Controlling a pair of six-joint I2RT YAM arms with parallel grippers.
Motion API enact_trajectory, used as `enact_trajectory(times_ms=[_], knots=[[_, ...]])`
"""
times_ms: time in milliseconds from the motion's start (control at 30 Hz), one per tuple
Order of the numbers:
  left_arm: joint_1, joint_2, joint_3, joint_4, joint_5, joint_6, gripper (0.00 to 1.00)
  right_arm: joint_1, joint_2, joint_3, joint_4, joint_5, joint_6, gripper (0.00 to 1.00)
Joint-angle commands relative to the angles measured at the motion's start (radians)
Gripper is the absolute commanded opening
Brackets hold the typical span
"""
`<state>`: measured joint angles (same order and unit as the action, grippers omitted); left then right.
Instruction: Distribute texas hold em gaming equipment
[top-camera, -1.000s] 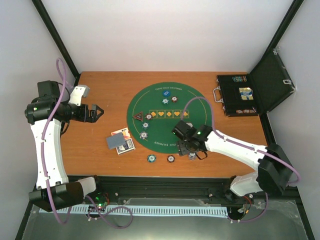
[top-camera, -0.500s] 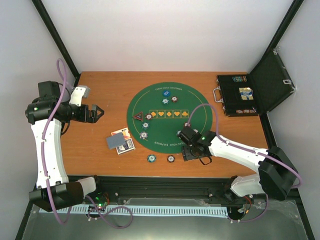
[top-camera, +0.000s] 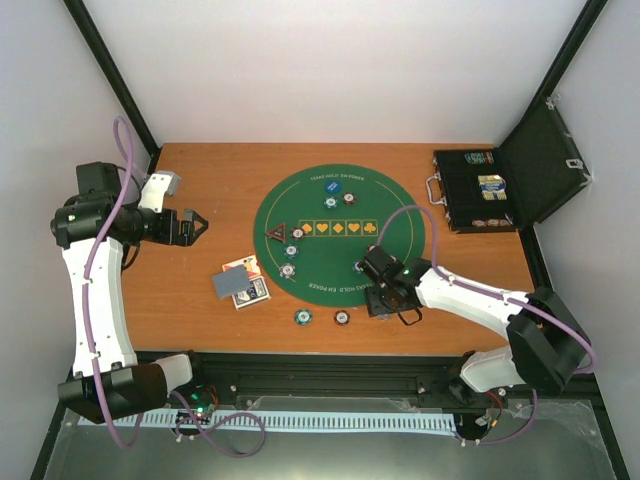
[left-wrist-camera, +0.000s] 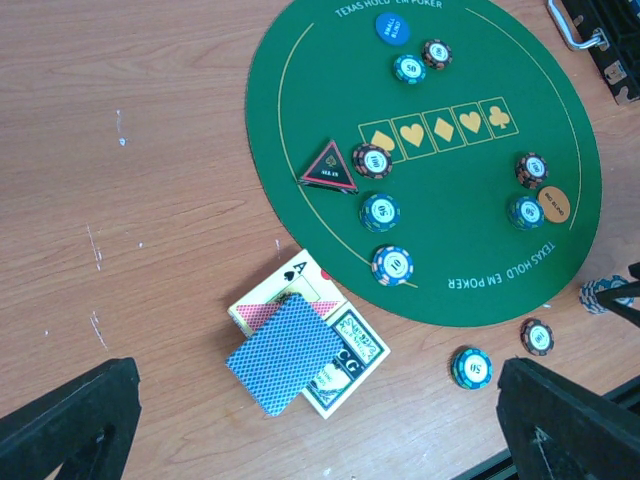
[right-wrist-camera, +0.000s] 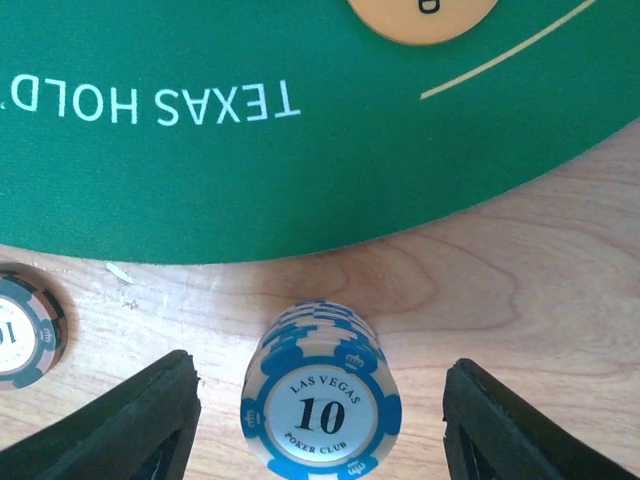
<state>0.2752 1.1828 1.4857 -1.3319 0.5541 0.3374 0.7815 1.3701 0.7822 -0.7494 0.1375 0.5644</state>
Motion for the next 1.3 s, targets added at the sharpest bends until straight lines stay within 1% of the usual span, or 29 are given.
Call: enact_trajectory(times_ms=[0,367,600,767,1067,1267], knots=[[0.005,-0.003,0.016,-0.002,0.01,0.004,1.0,-0.008,0.012,-0.019,0.032,-0.013,-0.01,0.65],[0.005,-0.004,0.024,-0.004,0.011,0.003,1.0,-0.009,0.012,-0.041,0.042,-0.016,-0.01,0.57],[0.006,-0.006,0.024,-0.005,0.009,0.005,1.0,-0.008,0.015,-0.047,0.047,-0.024,-0.007,0.47],[0.005,-0.008,0.025,-0.008,0.007,0.009,1.0,-0.008,0.017,-0.049,0.048,-0.023,-0.006,0.42],[0.005,-0.01,0.025,-0.008,0.004,0.011,1.0,-0.008,0.03,-0.055,0.045,-0.026,-0.002,0.41],[0.005,-0.012,0.028,-0.009,0.004,0.012,1.0,-0.009,0.021,-0.052,0.04,-0.022,0.001,0.47]])
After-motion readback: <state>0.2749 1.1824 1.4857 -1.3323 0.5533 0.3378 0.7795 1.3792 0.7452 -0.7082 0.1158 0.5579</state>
